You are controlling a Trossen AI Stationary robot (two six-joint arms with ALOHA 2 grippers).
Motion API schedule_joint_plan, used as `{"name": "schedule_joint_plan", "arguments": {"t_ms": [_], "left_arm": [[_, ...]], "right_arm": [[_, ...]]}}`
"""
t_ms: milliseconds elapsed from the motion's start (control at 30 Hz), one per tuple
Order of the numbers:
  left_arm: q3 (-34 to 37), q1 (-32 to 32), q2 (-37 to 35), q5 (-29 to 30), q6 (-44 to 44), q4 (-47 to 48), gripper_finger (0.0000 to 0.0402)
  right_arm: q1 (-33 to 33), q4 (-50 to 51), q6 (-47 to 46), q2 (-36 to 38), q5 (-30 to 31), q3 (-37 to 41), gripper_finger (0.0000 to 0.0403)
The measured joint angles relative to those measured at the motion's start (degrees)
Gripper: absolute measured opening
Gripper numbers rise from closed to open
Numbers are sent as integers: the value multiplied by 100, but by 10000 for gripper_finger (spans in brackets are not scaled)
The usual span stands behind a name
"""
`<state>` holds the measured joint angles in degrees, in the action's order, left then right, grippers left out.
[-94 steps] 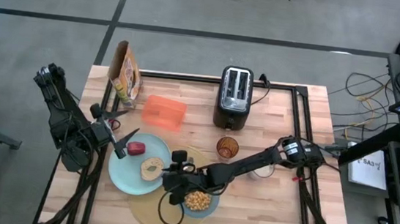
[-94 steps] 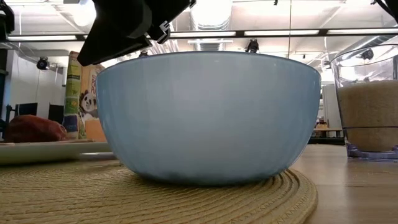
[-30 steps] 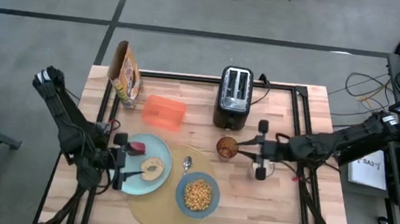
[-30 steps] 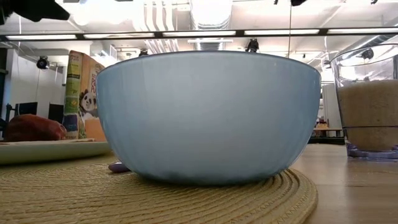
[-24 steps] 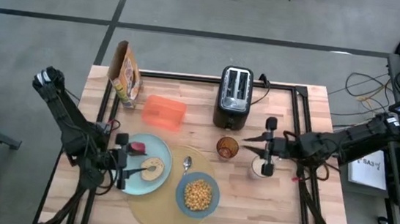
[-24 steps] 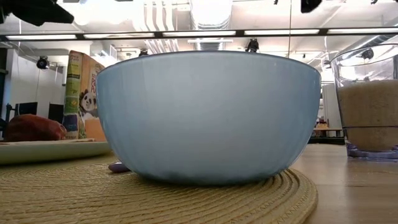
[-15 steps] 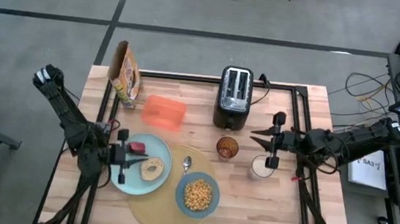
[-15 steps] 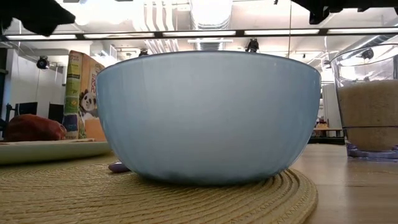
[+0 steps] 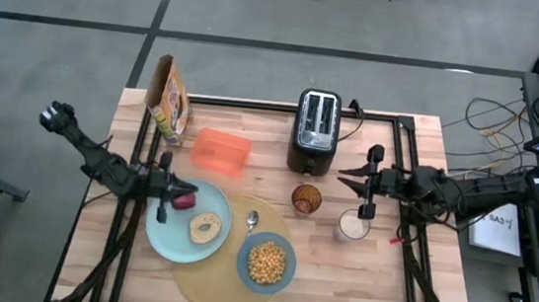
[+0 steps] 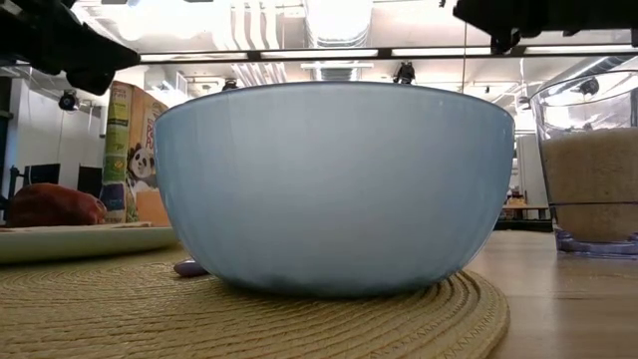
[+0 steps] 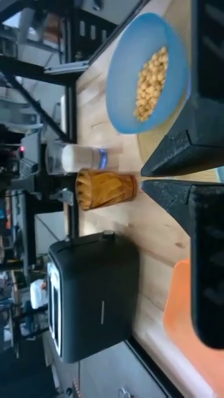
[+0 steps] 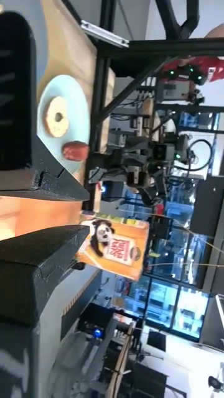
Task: Arrange a breakfast setting
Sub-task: Return to Home Position
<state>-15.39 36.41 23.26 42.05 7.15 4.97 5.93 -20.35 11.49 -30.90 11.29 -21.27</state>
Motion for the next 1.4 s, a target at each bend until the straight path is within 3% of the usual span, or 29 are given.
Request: {"name": "schedule_joint_plan", "arguments": {"t_ms": [433, 700, 1033, 1233, 1400], "left_arm": [[308, -160, -991, -124, -701, -44, 0], [1179, -573, -1517, -410, -1600, -1658, 0], [1456, -914, -2291, -508, -1245, -1116, 0], [1350, -925, -2330, -464, -1404, -1048, 0], [1438, -944, -2329, -417, -1271, -1045, 0]], "right_arm": [[-398, 47, -43, 600, -220, 462, 63], [-870, 45, -178, 1307, -408, 942, 63], [-1199, 1003, -342, 2362, -587, 1141, 63], [-1199, 1796, -272, 3088, -580, 1148, 63], [-1197, 1867, -231, 3001, -687, 1297, 63]]}}
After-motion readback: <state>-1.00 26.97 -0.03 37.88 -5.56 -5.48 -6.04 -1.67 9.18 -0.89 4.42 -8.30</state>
